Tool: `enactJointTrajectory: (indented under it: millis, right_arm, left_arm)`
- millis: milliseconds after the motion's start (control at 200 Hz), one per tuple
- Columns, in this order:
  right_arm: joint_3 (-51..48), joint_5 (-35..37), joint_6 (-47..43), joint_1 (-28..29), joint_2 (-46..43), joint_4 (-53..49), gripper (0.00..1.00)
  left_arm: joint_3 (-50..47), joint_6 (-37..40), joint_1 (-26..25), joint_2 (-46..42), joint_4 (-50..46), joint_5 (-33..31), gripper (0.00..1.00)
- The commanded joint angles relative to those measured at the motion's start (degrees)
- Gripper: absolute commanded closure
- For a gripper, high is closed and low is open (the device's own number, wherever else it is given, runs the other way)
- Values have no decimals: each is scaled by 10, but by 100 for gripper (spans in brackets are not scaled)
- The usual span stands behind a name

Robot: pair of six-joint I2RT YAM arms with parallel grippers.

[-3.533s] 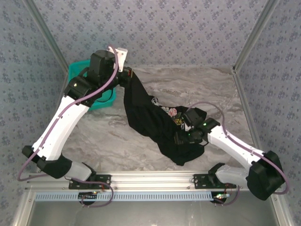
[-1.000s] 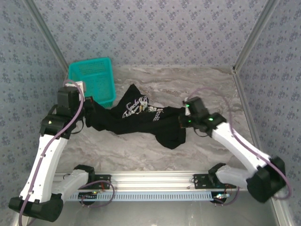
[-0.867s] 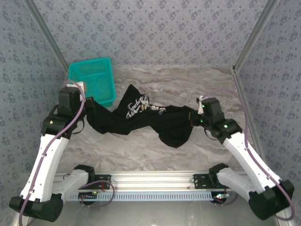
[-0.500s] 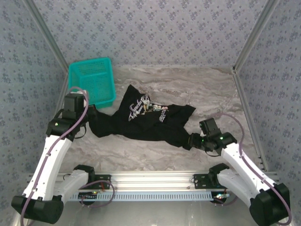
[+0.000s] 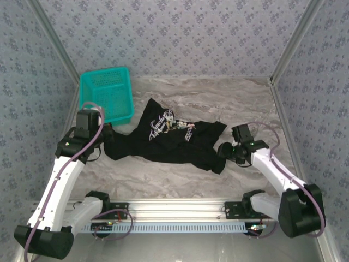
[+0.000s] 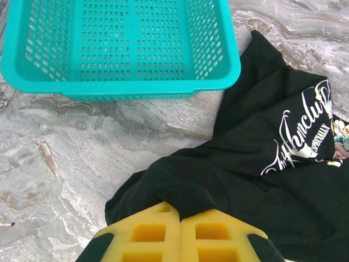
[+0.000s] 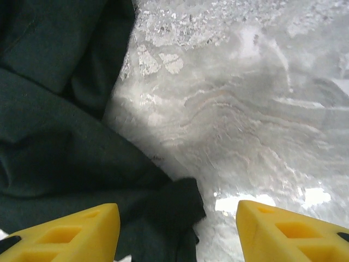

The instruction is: Fold the inside-out t-shirt

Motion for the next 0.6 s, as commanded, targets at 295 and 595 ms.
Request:
enactJointTrajectory:
  millis: [295, 595]
  right_arm:
    - [32, -69, -54, -28, 9, 81, 100]
    - [40, -39, -126, -62, -207, 60, 100]
  left_arm:
    - [23, 1, 13, 4, 30, 16, 100]
    - [88, 33, 78, -5, 5, 3, 100]
